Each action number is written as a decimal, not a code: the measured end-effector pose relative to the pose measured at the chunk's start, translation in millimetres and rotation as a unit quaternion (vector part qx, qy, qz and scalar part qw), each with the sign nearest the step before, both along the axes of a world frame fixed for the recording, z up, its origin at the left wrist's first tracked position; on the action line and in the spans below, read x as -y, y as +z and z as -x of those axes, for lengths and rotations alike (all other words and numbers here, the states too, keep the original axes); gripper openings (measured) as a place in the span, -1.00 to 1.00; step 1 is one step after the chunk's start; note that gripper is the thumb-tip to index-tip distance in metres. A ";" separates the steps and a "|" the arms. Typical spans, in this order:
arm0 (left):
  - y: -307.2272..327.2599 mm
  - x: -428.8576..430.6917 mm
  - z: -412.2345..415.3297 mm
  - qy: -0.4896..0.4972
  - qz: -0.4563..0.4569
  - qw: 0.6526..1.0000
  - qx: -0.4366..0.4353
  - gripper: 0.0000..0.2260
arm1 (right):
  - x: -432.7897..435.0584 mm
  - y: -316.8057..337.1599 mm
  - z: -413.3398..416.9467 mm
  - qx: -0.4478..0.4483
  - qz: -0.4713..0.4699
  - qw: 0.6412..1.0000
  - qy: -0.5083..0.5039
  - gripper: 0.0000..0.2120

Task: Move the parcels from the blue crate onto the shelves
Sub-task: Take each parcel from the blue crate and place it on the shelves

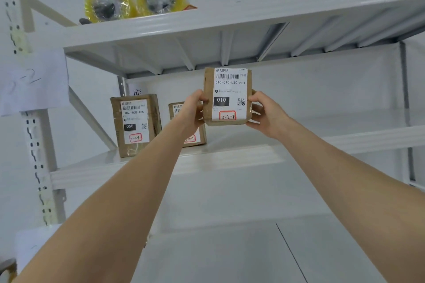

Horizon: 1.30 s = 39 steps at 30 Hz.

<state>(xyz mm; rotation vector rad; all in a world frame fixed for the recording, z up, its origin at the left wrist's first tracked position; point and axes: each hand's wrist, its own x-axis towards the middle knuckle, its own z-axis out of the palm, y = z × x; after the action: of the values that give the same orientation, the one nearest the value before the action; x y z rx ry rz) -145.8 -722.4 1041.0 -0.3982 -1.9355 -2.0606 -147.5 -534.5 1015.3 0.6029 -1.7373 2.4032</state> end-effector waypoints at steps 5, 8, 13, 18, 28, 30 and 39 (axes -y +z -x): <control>-6.1 -3.6 13.2 0.005 0.014 1.000 0.018 -0.88 | -5.4 0.1 20.9 0.005 -0.033 0.999 -0.031 -0.71; -11.0 -12.6 17.7 0.023 0.032 0.999 0.021 -0.88 | -12.2 1.3 28.1 -0.026 -0.083 0.994 -0.070 -0.62; -20.0 -24.4 29.3 0.069 0.077 0.994 0.023 -0.76 | -17.1 -7.2 39.6 -0.052 -0.145 0.983 -0.102 -0.51; -29.2 -32.6 34.1 0.095 0.109 0.988 0.044 -0.64 | -23.1 -21.0 49.6 -0.030 -0.154 0.981 -0.113 -0.47; -28.7 -37.7 28.6 0.109 0.142 0.982 0.061 -0.71 | -27.5 -29.1 48.7 -0.027 -0.174 0.977 -0.121 -0.51; -26.9 -38.1 28.1 0.120 0.195 0.972 0.061 -0.67 | -28.5 -26.2 49.3 -0.034 -0.206 0.969 -0.132 -0.45; -8.0 -43.3 11.7 0.364 0.508 0.737 -0.256 -0.41 | -18.9 8.4 31.7 -0.286 -0.452 0.752 -0.385 -0.36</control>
<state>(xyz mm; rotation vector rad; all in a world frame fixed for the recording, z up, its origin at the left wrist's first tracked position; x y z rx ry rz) -157.5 -679.1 1033.1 -0.2763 -2.1381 -0.2420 -179.2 -515.5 1023.7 0.4544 -2.1267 0.6455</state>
